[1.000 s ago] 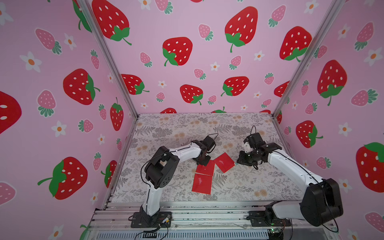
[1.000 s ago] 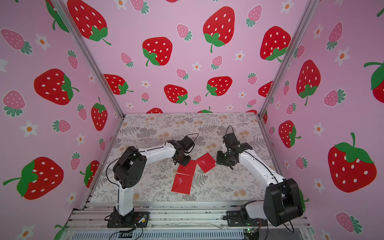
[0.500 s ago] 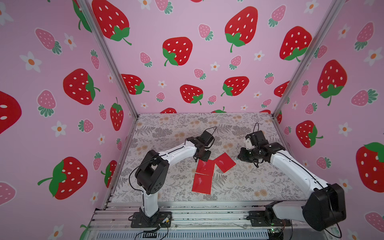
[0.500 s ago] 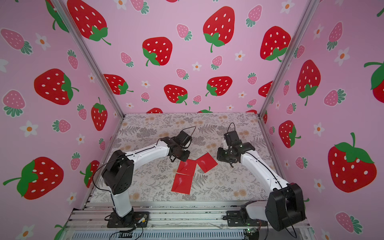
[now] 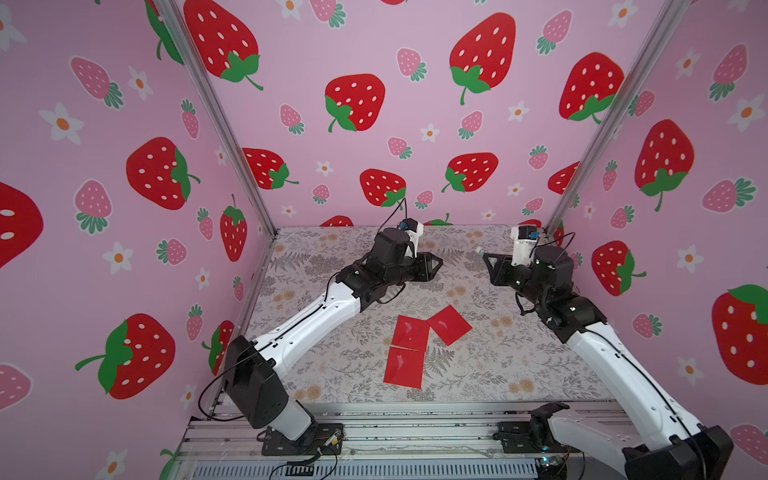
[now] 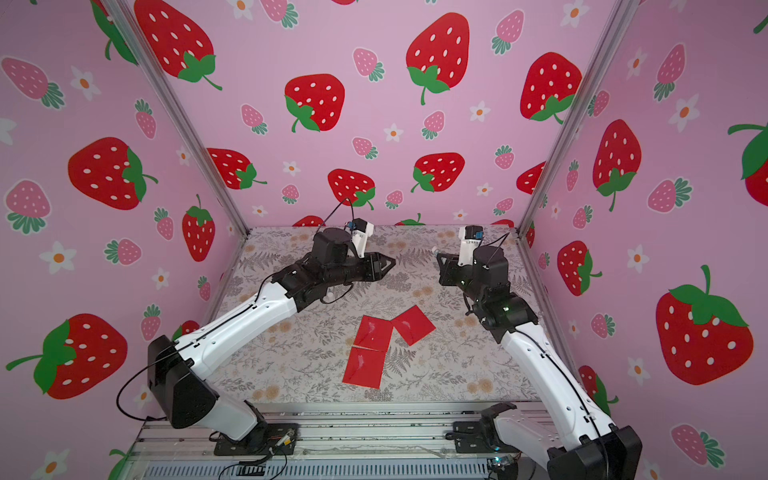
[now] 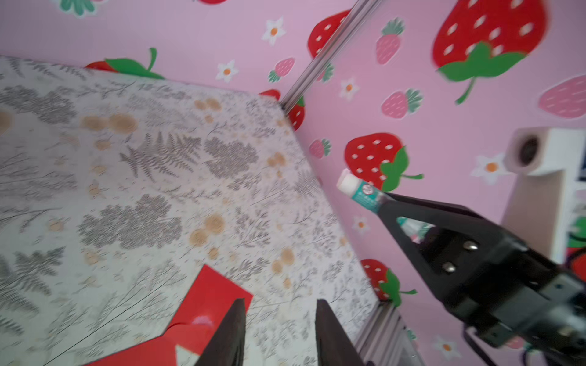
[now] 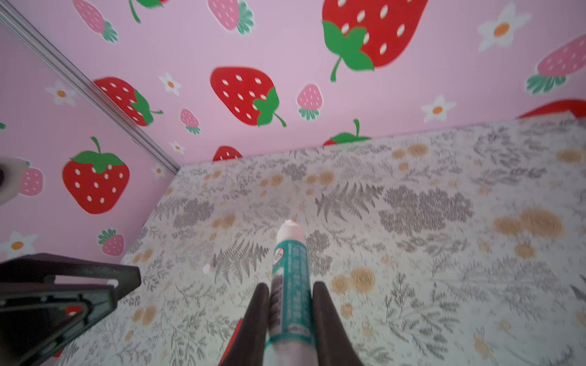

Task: Seal the envelope with a glue stick
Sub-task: Seal the envelope at the center of the board, then screw the glue stick.

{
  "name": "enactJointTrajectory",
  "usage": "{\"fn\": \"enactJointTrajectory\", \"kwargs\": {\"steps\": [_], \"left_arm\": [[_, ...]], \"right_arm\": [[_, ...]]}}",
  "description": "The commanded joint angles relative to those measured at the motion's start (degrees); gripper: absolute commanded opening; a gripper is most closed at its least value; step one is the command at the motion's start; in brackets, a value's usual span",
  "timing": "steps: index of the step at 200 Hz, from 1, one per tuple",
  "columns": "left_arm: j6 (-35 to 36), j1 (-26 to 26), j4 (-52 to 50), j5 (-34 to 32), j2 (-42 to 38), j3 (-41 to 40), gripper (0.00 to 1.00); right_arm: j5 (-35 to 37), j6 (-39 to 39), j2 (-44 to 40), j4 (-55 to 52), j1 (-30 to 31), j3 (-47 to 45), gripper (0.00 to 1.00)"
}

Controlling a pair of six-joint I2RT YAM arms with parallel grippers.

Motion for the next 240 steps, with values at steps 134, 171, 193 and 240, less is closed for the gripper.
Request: {"fn": "enactJointTrajectory", "kwargs": {"steps": [134,171,193,240], "left_arm": [[-16.27,-6.19,42.76,5.68,0.29,1.25,0.46],[-16.16,-7.07,43.60,6.57,1.90,3.32,0.45],[-16.20,-7.10,43.47,6.43,2.32,4.26,0.44],[-16.04,-7.10,43.36,6.16,2.76,4.93,0.31]], "right_arm": [[-17.62,-14.03,-1.93,61.28,2.28,-11.62,0.00],[-18.31,-16.30,-1.58,61.23,3.82,-11.52,0.00],[-19.22,-17.46,-1.40,61.21,4.46,-11.60,0.00],[-18.96,-18.87,-1.72,61.12,5.54,-12.48,0.00]]}}
